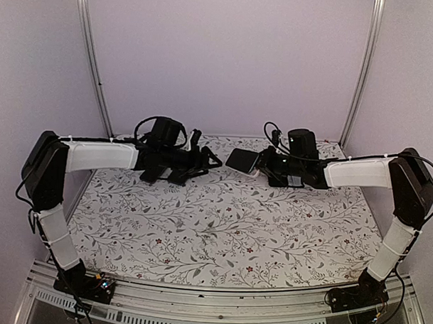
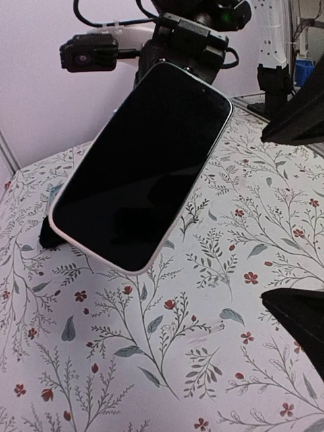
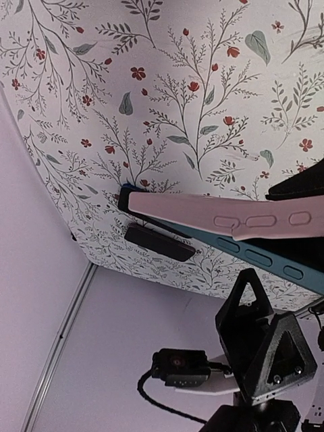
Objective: Take the phone out of the phone case
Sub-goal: Remove the corner of the phone case from the bottom corners of the phone case, then remove the phone case from the phone.
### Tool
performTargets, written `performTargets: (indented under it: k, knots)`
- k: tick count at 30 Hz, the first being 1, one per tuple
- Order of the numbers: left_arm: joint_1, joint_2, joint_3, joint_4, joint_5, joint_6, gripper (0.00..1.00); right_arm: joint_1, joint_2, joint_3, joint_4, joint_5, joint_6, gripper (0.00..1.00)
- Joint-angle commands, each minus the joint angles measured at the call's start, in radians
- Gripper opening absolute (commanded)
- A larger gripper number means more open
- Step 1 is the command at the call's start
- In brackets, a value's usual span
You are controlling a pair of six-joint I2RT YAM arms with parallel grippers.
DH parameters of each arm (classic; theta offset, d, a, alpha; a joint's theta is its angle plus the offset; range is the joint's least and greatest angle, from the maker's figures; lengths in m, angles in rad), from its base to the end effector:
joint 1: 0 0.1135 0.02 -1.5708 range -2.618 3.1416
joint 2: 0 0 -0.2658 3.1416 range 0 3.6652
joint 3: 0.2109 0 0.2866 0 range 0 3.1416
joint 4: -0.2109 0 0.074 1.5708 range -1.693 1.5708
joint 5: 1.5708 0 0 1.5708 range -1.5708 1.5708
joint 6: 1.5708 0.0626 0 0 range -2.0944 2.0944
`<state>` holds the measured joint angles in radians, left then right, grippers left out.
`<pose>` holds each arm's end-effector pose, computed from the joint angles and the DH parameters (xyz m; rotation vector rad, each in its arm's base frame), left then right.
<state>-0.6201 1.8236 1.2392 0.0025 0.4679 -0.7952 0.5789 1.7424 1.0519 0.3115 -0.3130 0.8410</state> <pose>0.3594 -0.2914 0.1949 0.0961 2.3880 -1.2600 0.3609 0.2589 0.1937 0.0524 2.1432 1.1973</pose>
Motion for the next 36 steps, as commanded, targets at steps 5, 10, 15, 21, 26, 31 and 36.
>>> performTargets:
  k: [5,10,15,21,26,31,36]
  knots:
    - [-0.17,0.024,0.265,-0.371,-0.31,0.296,0.76,0.024,0.067,0.159,-0.119,0.02,-0.015,0.0]
    - [-0.253,0.101,0.428,-0.5,-0.46,0.37,0.76,0.029,0.102,0.22,-0.161,0.007,0.0,0.0]
    - [-0.286,0.202,0.578,-0.609,-0.595,0.402,0.73,0.033,0.102,0.24,-0.164,-0.011,0.018,0.0]
    - [-0.301,0.277,0.681,-0.668,-0.67,0.438,0.67,0.038,0.088,0.24,-0.166,-0.017,0.034,0.0]
    - [-0.313,0.328,0.758,-0.707,-0.721,0.462,0.59,0.042,0.087,0.249,-0.166,-0.023,0.039,0.0]
    - [-0.327,0.378,0.833,-0.761,-0.811,0.485,0.48,0.043,0.082,0.246,-0.163,-0.029,0.056,0.0]
    - [-0.343,0.41,0.865,-0.793,-0.895,0.516,0.39,0.044,0.078,0.239,-0.161,-0.025,0.074,0.0]
